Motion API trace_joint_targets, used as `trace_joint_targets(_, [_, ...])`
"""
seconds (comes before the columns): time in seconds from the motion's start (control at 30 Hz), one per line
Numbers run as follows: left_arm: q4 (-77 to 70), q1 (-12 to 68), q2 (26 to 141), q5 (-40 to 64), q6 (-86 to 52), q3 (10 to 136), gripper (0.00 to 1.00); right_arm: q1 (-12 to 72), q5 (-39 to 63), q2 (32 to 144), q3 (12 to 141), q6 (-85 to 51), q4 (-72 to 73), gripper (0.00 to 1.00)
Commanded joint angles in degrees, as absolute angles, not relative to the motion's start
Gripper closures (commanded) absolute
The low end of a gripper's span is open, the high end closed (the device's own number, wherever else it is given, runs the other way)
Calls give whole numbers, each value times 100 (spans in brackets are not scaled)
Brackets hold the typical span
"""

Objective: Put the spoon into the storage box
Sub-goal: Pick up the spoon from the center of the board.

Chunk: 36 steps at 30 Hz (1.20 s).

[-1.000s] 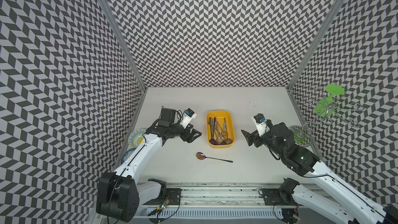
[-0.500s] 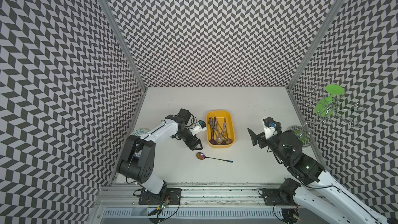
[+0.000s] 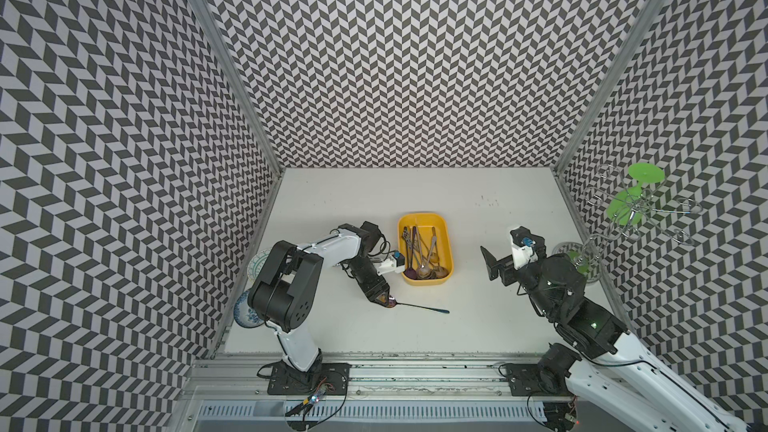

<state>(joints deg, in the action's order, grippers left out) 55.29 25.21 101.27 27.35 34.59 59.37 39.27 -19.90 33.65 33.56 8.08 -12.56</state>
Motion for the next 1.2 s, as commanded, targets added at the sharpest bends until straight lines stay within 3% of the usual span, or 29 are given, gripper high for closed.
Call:
trace_joint_targets(0.0, [5397, 2584, 10430, 2543, 3372, 5874, 45, 3955, -2081, 3280, 3345, 866, -917, 0])
trace_joint_targets(0.67, [5754, 2624, 9971, 2422, 3771, 5605, 100, 3961, -2145, 3298, 3336, 904, -889, 0])
trace_joint_targets(1.17, [6765, 2570, 9002, 3059, 4396, 6525, 100, 3962, -2124, 3566, 3617, 703, -1096, 0])
